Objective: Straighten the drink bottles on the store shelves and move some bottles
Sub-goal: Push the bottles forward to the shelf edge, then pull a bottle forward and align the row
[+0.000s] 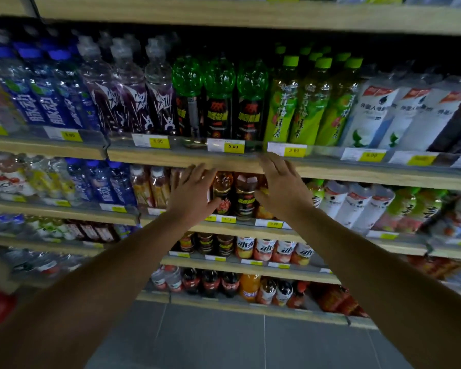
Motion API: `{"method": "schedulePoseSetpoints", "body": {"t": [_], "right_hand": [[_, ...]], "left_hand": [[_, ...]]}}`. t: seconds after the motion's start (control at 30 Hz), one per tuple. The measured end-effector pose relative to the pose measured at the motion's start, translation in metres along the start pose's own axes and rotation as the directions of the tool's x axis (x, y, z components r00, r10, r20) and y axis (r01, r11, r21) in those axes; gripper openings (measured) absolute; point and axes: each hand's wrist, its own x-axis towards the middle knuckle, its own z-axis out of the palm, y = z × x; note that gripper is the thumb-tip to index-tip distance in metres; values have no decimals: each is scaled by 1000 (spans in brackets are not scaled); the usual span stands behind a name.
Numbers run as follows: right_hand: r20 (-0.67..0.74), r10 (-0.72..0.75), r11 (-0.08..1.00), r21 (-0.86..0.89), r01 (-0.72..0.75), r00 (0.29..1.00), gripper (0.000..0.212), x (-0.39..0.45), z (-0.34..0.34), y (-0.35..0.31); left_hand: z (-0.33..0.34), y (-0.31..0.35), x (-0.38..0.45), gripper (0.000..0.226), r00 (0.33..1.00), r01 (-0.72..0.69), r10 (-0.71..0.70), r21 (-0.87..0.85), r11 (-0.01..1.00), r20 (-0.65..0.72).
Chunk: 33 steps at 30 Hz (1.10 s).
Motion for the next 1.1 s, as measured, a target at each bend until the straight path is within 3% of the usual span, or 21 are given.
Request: {"method": "schedulePoseSetpoints", "body": {"t": [0.23, 0.5, 0.8, 1.1], "right_hand": [[107, 26, 999, 26, -29, 994, 75, -32, 58, 23], [121, 21, 999, 33, -25, 992, 77, -42, 157, 30], [-39, 7, 999, -53, -10, 999, 79, -45, 278, 59], [-303, -69, 991, -130, 31, 950, 75, -31, 330, 77]], "left_hand": [[40, 2, -43, 78, 995, 20, -20, 3, 1000, 101], [123, -27, -61, 78, 999, -9, 8, 33, 999, 47], [240, -43, -58, 78, 997, -73, 74, 29, 997, -29], [303, -42, -38, 72, 963, -88, 119, 136, 987, -240]]}}
